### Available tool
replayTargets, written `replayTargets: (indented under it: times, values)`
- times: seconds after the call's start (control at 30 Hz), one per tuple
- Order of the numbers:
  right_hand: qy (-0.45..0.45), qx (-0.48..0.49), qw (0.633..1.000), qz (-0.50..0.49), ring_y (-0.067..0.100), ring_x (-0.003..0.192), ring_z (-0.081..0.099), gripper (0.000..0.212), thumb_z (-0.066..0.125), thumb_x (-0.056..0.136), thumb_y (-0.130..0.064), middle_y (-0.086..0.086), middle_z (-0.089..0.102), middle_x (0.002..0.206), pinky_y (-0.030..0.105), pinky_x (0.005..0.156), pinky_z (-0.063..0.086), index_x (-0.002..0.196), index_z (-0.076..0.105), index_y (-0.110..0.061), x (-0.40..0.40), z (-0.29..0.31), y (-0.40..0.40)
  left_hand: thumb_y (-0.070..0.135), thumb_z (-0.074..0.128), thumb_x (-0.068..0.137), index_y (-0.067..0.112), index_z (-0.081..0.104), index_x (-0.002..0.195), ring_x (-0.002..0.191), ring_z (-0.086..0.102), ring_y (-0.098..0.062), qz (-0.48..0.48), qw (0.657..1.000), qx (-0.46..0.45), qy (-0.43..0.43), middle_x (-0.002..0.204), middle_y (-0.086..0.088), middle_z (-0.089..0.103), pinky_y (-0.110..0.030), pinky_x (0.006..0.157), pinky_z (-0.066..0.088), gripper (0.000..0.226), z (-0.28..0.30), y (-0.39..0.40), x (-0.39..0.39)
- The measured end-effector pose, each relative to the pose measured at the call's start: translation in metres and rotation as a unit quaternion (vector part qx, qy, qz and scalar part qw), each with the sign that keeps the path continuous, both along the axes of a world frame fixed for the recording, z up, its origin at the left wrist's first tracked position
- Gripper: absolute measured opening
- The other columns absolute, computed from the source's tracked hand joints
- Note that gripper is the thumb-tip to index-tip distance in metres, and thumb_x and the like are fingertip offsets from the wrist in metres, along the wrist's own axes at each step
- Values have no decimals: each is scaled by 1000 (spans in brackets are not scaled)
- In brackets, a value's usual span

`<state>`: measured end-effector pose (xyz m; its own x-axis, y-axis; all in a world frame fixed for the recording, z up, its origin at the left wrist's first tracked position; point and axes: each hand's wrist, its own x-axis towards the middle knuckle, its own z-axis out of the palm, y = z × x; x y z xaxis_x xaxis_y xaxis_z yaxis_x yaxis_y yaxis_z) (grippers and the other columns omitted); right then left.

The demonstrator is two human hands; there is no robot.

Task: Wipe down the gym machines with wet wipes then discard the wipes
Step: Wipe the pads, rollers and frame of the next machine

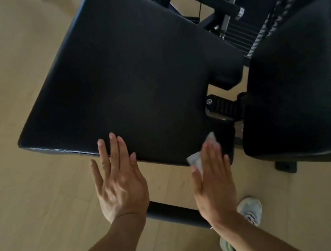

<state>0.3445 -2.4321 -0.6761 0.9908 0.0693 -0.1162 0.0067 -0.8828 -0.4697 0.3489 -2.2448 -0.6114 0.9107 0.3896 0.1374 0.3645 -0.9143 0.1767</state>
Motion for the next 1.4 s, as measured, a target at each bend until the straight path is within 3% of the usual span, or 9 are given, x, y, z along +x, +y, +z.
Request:
replayTargets:
  times: [0.23,0.43,0.6,0.73,0.93,1.03,1.1,1.23,1.4]
  values:
    - [50,83,977,-191,20,157,-6,67,12,108,-50,11,-3,170,41,128,2,160,-1,-9,58,11,6,34,20,110,13,35,155,156,8,-16,-1,1000,-14,-18,166,3,24,-55,122,23,52,-3,1,0]
    - [-1,56,991,118,14,155,-16,66,11,109,-51,1,-16,168,33,126,-9,162,-5,-15,71,45,69,31,22,111,11,37,154,156,10,-19,-6,1000,-11,-23,165,1,27,-57,118,30,50,-3,1,0]
    - [57,39,986,-153,16,156,-7,63,10,109,-47,5,-6,170,42,128,7,162,-1,-13,52,15,1,33,19,111,12,36,155,156,9,-18,2,1000,-14,-6,166,4,24,-57,114,36,51,-1,0,2]
    - [71,64,976,-196,19,156,-7,67,19,109,-46,10,-4,170,36,128,-1,161,0,-8,63,19,3,29,26,110,12,35,155,156,9,-17,8,1000,-23,5,166,5,23,-57,108,44,49,0,-1,2]
    - [24,87,995,50,15,154,-20,69,12,108,-53,4,-18,168,35,126,-10,161,-8,-14,105,48,75,26,31,110,13,40,153,155,11,-14,17,1000,-24,0,165,7,26,-49,91,53,47,3,-5,3]
    - [-37,68,969,236,18,157,-11,68,22,110,-49,8,-5,170,39,128,1,162,7,-9,53,43,74,28,26,111,12,39,153,155,11,-13,15,1000,-18,-2,165,6,26,-44,89,54,47,1,-3,3]
    - [-41,15,960,275,17,157,-7,65,21,111,-48,5,-3,170,43,128,8,162,10,-10,29,33,48,29,25,110,11,40,153,155,11,-14,15,1000,-13,1,165,5,26,-42,91,53,49,1,-2,3]
    - [21,0,987,159,14,155,-14,63,6,109,-49,1,-11,169,41,128,0,161,-5,-17,69,27,10,25,28,110,14,39,154,155,12,-15,20,1000,-15,4,165,5,27,-45,88,55,46,3,-4,3]
    - [67,53,996,-21,21,156,-14,71,16,108,-49,9,-17,168,39,128,-5,160,-8,-8,174,41,30,31,24,110,16,38,154,155,10,-12,26,999,-29,-8,164,9,26,-47,91,52,49,5,-6,4]
